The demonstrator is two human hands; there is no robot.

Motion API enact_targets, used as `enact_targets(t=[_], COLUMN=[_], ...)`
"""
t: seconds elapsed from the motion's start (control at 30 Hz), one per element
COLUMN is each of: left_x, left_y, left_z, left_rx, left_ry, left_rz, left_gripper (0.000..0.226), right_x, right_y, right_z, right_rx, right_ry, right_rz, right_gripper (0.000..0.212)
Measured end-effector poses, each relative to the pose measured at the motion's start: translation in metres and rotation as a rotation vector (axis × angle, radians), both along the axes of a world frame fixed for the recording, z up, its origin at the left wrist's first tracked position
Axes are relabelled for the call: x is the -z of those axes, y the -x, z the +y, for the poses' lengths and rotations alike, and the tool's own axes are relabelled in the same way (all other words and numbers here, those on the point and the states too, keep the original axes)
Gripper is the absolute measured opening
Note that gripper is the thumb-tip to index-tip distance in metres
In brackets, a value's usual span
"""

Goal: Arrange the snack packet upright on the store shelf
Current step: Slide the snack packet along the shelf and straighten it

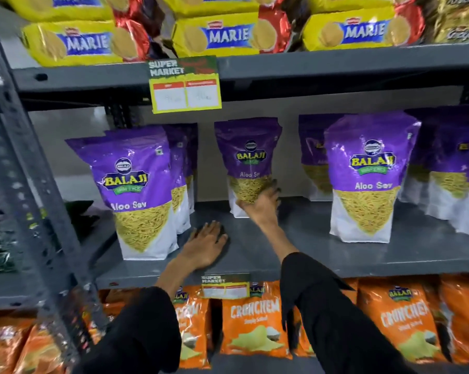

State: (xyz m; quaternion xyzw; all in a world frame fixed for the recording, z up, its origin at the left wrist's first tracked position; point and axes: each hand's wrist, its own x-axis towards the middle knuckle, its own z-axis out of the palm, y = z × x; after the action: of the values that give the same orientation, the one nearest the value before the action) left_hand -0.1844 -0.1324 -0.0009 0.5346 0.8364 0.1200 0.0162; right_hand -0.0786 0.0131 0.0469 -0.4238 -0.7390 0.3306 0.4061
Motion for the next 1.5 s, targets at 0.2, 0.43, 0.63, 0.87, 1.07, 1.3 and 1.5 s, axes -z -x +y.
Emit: enact_targets(t=[0.2, 0.43, 0.63, 0.87, 1.07, 1.3, 1.5], left_x=[0.002, 0.006, 0.006, 0.006, 0.004, 0.003, -0.001], left_y=[0.002, 0.004, 0.003, 0.003, 0.001, -0.001, -0.004], left_z=[0.002, 0.005, 0.003, 0.004, 0.002, 0.003, 0.001], left_rx=[0.036, 0.044, 0.035, 0.025, 0.014, 0.002, -0.012], left_ry=[0.068, 0.014, 0.010, 0.010, 0.034, 0.077, 0.105], left_rz=[0.066, 0.071, 0.051, 0.046, 0.041, 0.047, 0.045], left_gripper=[0.063, 0.065, 0.066, 0.067, 0.068, 0.068, 0.065], right_x=[0.004, 0.007, 0.004, 0.006, 0.007, 0.011, 0.021], right_y=[0.029, 0.039, 0.035, 0.022, 0.002, -0.022, -0.043], right_z=[0.006, 0.005, -0.003, -0.018, -0.034, -0.062, -0.085], right_rx=[0.093, 0.162, 0.183, 0.214, 0.194, 0.170, 0.153], right_ry=[0.006, -0.015, -0.023, -0.040, -0.044, -0.062, -0.095], right_rz=[-0.074, -0.062, -0.070, -0.069, -0.070, -0.048, -0.031], right_gripper=[0.146, 0.146, 0.142, 0.140, 0.139, 0.134, 0.132])
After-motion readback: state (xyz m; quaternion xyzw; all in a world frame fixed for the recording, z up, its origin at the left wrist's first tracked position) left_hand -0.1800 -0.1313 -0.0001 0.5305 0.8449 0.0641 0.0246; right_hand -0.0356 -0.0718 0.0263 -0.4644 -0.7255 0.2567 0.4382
